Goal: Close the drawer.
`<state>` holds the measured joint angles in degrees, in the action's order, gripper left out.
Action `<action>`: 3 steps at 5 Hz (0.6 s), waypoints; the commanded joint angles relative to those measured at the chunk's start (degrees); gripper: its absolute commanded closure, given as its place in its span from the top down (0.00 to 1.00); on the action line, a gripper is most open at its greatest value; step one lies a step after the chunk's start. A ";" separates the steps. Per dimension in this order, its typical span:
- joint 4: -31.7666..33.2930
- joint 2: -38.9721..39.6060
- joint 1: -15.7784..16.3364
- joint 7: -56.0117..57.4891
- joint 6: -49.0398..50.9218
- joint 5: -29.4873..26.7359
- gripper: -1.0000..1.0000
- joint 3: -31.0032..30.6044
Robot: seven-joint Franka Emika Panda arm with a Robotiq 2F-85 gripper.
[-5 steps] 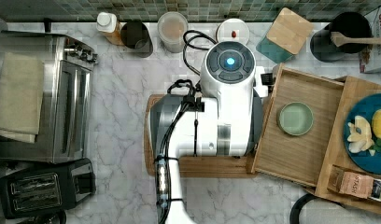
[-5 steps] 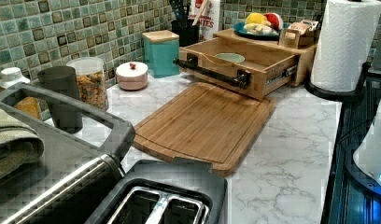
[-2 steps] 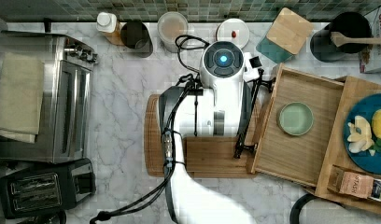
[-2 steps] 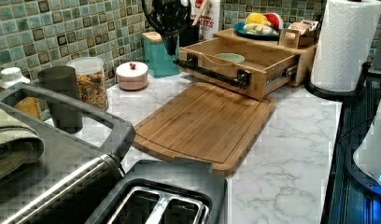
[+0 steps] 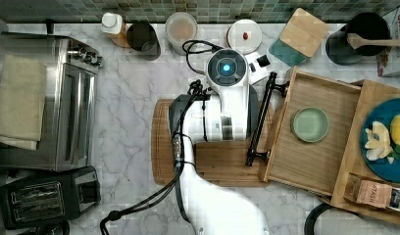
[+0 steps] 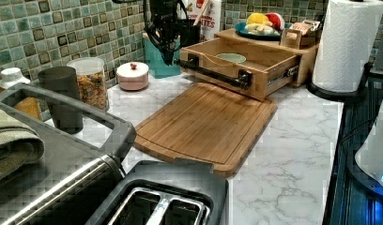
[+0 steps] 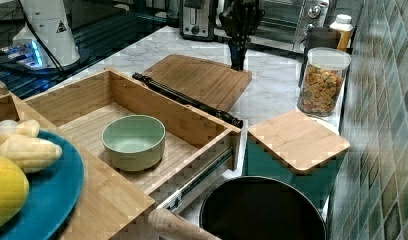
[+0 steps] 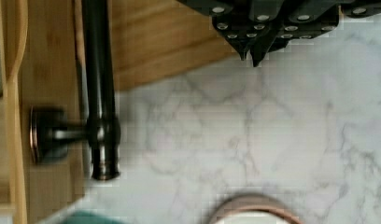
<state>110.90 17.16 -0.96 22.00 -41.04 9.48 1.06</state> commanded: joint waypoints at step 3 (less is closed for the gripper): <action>-4.38 3.47 -2.23 1.00 3.39 3.83 0.00 2.71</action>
<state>110.84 21.50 -1.19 21.98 -37.54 11.52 1.34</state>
